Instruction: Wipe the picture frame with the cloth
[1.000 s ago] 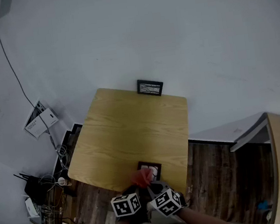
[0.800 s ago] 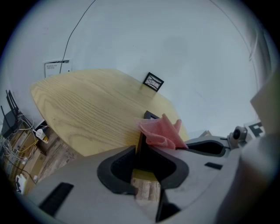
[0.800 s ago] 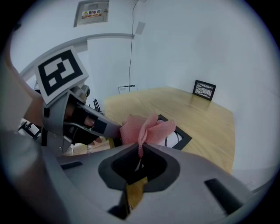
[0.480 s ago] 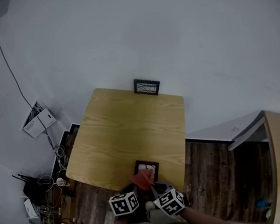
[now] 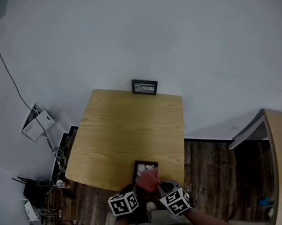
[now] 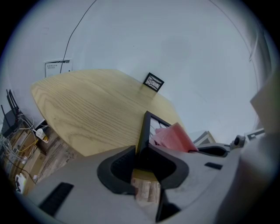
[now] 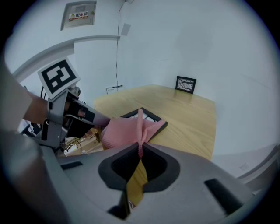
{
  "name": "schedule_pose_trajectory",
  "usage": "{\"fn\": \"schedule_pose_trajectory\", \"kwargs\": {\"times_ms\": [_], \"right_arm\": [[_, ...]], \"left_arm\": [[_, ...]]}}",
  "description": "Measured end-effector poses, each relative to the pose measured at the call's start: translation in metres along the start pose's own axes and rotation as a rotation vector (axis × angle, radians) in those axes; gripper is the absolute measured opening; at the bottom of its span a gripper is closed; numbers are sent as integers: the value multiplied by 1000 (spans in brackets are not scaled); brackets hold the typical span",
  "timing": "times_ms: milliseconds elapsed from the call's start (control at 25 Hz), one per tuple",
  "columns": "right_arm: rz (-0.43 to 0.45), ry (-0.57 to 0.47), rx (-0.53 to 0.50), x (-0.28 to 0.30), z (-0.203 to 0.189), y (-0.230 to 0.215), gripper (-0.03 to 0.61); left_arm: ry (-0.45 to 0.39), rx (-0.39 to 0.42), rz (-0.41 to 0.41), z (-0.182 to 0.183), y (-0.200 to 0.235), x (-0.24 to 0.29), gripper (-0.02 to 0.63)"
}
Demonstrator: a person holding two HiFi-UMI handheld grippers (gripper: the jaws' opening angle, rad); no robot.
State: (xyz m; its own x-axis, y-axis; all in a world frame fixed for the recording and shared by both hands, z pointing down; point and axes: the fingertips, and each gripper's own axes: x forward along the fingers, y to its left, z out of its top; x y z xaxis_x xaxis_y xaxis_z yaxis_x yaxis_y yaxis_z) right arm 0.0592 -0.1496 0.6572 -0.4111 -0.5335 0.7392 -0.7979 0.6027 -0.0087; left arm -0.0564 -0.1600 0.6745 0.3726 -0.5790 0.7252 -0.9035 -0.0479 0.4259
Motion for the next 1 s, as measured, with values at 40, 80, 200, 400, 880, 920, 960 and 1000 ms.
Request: {"fn": "schedule_pose_trajectory", "kwargs": {"times_ms": [40, 80, 200, 400, 880, 920, 960, 1000], "right_arm": [[-8, 1, 13, -1, -2, -3, 9], [-16, 2, 28, -2, -4, -6, 9], [-37, 5, 55, -5, -9, -13, 9], [-45, 1, 64, -11, -12, -12, 9], [-72, -129, 106, -42, 16, 8, 9], [-71, -140, 115, -47, 20, 11, 9], [-73, -151, 122, -52, 23, 13, 9], [-78, -160, 126, -57, 25, 14, 9]], "left_arm": [[0, 1, 1, 0, 0, 0, 81], [-1, 2, 1, 0, 0, 0, 81], [-5, 5, -2, 1, 0, 0, 80], [-2, 8, -20, -2, -1, 3, 81], [-93, 25, -108, 4, -1, -26, 104], [-100, 17, -107, 3, 0, -32, 103], [-108, 12, -105, 3, 0, -38, 103], [-115, 10, -107, 2, 0, -43, 103]]}}
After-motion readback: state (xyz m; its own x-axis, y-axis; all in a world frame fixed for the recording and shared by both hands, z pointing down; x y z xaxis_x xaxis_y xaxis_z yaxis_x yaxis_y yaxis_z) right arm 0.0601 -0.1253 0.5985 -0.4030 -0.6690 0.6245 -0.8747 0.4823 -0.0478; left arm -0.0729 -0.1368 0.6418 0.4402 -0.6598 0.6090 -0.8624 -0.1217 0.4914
